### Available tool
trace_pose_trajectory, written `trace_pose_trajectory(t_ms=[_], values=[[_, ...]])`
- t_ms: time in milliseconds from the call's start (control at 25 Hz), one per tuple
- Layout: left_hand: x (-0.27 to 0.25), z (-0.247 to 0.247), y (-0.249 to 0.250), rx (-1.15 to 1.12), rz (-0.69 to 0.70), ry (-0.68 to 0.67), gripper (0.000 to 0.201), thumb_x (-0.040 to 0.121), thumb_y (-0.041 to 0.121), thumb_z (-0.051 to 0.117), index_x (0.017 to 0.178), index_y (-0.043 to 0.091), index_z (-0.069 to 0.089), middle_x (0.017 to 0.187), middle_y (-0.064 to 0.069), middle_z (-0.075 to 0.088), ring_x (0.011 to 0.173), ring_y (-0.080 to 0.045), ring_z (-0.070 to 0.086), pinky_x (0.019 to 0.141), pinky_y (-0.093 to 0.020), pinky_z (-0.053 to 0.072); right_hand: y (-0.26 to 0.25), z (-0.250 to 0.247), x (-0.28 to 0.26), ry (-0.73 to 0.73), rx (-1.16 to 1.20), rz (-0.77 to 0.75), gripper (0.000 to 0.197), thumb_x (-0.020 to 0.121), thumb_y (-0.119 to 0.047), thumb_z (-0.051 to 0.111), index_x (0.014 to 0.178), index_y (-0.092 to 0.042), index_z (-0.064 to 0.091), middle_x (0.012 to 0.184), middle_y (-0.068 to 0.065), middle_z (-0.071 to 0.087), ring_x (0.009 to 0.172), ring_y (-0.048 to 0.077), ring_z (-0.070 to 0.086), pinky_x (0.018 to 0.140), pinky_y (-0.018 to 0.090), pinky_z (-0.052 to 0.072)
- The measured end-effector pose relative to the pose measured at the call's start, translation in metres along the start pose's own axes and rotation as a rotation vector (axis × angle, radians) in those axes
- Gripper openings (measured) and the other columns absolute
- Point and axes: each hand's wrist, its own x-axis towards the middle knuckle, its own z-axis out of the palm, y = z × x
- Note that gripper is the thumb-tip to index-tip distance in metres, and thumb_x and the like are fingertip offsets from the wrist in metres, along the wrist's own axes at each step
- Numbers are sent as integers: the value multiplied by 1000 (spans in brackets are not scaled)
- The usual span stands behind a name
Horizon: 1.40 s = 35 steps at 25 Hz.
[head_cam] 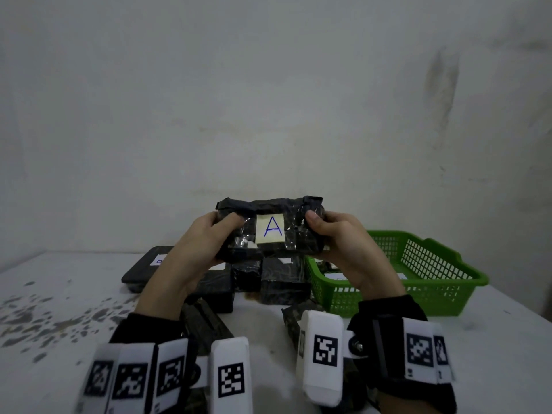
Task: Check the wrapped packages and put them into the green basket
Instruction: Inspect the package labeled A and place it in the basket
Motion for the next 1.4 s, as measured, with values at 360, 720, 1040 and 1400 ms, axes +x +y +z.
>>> trace_pose_trajectory(t_ms=[360, 720, 1040, 1400], values=[[-5, 3, 1, -71, 74, -81, 34, 88, 14, 54, 119, 28, 50, 96, -2, 66, 85, -18, 67, 75, -33, 59, -5, -10, -5, -102, 153, -25, 42, 88, 5, 47, 121, -19, 53, 109, 10, 63, 98, 29, 61, 82, 43, 51], [-6, 10, 6, -133, 38, -64, 23, 91, 17, 49, 112, 8, 53, 107, -16, 58, 92, -24, 58, 90, -43, 50, -1, 6, 2, -46, 240, -38, 19, 89, -5, 50, 107, -12, 51, 101, 10, 62, 88, 21, 61, 79, 43, 53], [-4, 6, 5, -55, 16, -50, 27, 88, 2, 47, 114, 0, 53, 96, -13, 54, 78, -19, 54, 69, -32, 54, -4, 12, -1, -20, 205, -27, 37, 81, 16, 42, 92, -16, 57, 81, 5, 60, 71, 22, 59, 70, 41, 49], [-7, 8, 4, -60, 40, -56, 36, 86, 22, 58, 121, 11, 54, 113, -7, 66, 101, -19, 65, 81, -31, 56, -5, 9, -2, -67, 218, -137, 21, 82, 10, 44, 93, -4, 55, 78, 5, 59, 70, 16, 59, 57, 24, 50]])
